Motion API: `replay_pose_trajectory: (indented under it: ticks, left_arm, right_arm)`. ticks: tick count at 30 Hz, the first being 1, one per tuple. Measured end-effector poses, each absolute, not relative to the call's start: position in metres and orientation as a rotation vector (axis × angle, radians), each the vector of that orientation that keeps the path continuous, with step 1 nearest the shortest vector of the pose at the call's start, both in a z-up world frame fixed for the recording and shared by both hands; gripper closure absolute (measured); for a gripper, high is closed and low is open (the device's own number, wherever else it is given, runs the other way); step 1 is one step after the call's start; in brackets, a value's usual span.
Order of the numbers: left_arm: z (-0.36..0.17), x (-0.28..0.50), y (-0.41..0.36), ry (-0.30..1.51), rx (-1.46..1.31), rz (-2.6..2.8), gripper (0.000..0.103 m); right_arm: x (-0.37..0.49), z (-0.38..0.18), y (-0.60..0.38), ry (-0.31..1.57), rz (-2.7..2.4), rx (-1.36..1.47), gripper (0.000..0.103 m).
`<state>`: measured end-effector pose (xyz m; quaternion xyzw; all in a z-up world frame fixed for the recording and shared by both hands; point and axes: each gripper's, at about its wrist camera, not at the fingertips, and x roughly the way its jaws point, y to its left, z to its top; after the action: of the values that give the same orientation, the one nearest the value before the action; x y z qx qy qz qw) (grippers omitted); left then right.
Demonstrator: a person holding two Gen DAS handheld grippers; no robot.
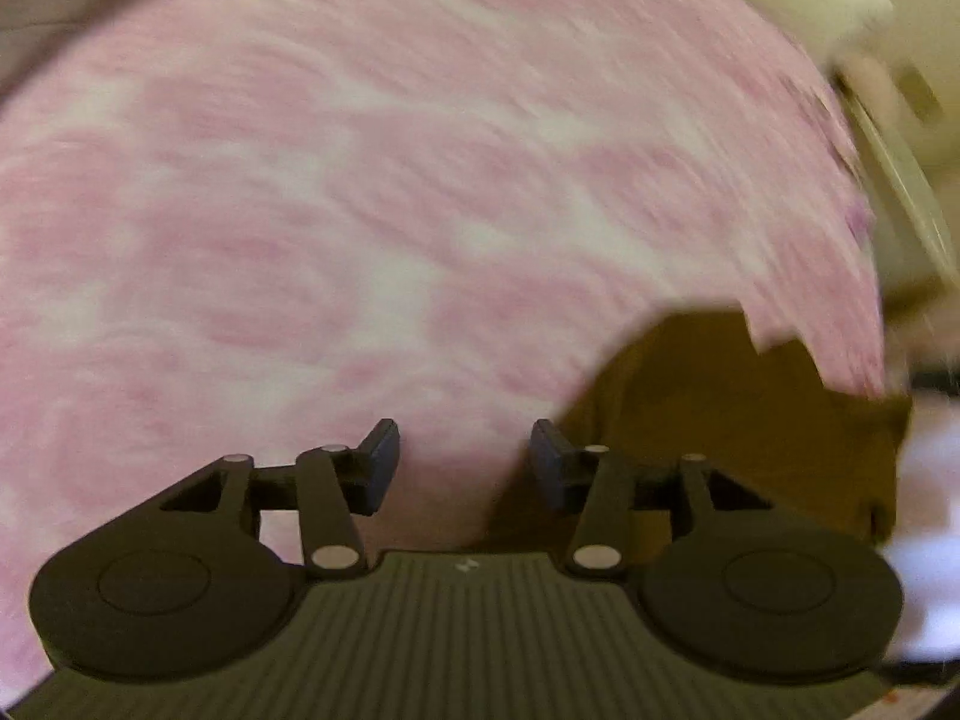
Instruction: Fold large clothes
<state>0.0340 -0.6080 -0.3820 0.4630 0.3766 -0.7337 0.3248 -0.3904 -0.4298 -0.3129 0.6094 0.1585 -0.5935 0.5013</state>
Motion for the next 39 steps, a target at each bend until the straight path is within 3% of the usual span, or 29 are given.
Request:
replay_pose_trajectory:
  ticks: [4, 8, 10, 16, 18, 19, 25, 30, 31, 32, 33, 34, 39]
  left_arm:
    - [-0.399, 0.027, -0.588, 1.046, 1.232, -1.963, 0.059]
    - [-0.399, 0.032, -0.577, 1.126, 1.187, -1.999, 0.068]
    - [-0.397, 0.030, -0.572, 1.129, 1.201, -2.031, 0.068]
    - [-0.403, 0.024, -0.572, 1.204, 1.213, -2.038, 0.069]
    - [-0.401, 0.021, -0.569, 1.210, 1.187, -2.059, 0.088]
    - [-0.397, 0.023, -0.566, 1.198, 1.158, -2.060, 0.090]
    - [-0.334, 0.109, -0.567, 1.223, 0.668, -1.850, 0.097]
    - [-0.245, 0.209, -0.571, 1.025, 0.329, -1.586, 0.101]
    - [-0.228, 0.225, -0.573, 0.953, 0.301, -1.515, 0.098]
    - [-0.214, 0.241, -0.576, 0.899, 0.291, -1.449, 0.083]
    - [-0.206, 0.255, -0.578, 0.879, 0.279, -1.409, 0.070]
    - [-0.201, 0.268, -0.577, 0.869, 0.267, -1.362, 0.069]
    - [-0.223, 0.306, -0.543, 0.902, 0.340, -1.220, 0.063]
  right_arm:
    - [-0.399, -0.328, -0.443, 0.171, -1.380, 1.675, 0.041]
    - [-0.370, -0.353, -0.448, 0.227, -1.283, 1.810, 0.043]
    - [-0.352, -0.358, -0.450, 0.274, -1.258, 1.792, 0.090]
    - [-0.328, -0.339, -0.476, 0.446, -1.288, 1.610, 0.090]
    - [-0.324, -0.332, -0.482, 0.450, -1.302, 1.577, 0.091]
    - [-0.321, -0.325, -0.486, 0.454, -1.299, 1.539, 0.092]
    - [-0.260, -0.261, -0.544, 0.494, -1.131, 1.130, 0.093]
    - [-0.174, -0.203, -0.641, 0.376, -0.938, 0.790, 0.093]
    - [-0.152, -0.193, -0.667, 0.350, -0.903, 0.759, 0.088]
    - [-0.131, -0.188, -0.690, 0.364, -0.895, 0.744, 0.080]
    - [-0.111, -0.187, -0.708, 0.406, -0.919, 0.739, 0.056]
    - [-0.092, -0.185, -0.723, 0.449, -0.976, 0.724, 0.045]
    - [-0.030, -0.200, -0.705, 0.555, -0.857, 0.522, 0.045]
